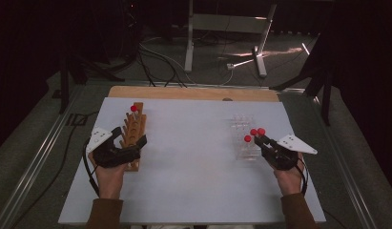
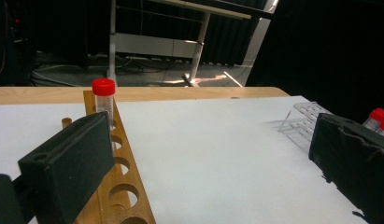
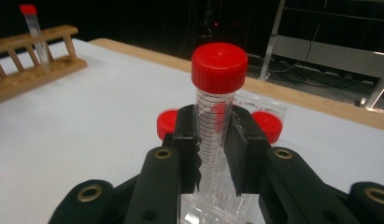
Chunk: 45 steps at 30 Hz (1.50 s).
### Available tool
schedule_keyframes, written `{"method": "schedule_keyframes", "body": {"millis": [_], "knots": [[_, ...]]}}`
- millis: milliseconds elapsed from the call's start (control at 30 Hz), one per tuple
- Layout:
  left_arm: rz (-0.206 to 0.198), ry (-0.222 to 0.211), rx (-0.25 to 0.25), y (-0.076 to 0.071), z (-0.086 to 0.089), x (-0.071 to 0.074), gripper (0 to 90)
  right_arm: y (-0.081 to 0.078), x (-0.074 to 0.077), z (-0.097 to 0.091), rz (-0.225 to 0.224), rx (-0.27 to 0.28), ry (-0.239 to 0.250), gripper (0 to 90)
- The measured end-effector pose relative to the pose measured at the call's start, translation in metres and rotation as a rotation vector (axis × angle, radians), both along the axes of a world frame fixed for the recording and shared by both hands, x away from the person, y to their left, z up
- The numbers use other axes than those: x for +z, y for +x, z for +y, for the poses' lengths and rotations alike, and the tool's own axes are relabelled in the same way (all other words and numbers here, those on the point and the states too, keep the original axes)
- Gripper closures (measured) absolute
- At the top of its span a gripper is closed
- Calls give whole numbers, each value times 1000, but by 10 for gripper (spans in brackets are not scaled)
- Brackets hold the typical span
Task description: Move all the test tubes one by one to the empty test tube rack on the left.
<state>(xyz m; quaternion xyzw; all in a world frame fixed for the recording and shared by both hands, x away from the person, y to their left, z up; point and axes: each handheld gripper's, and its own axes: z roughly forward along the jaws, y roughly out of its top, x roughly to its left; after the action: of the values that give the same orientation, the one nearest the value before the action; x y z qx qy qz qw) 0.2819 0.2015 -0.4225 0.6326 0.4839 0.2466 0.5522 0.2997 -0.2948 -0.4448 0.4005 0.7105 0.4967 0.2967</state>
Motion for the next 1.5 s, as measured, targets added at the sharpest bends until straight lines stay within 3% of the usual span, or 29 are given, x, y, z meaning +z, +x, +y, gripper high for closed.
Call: {"method": "schedule_keyframes", "body": {"millis": [400,633,900,1167,1500], "knots": [[7,13,-18,-2,-8,2,7,-7,17,-3,3,27,21,746],[1,15,-34,-5,-17,4,7,-11,24,2,18,83,19,746],[-3,39,-119,-8,-46,9,7,-12,23,13,34,127,15,746],[-10,50,-191,-2,-76,14,7,-12,21,22,45,161,24,746],[-9,76,-286,4,-114,18,8,-12,14,39,64,203,0,746]]}}
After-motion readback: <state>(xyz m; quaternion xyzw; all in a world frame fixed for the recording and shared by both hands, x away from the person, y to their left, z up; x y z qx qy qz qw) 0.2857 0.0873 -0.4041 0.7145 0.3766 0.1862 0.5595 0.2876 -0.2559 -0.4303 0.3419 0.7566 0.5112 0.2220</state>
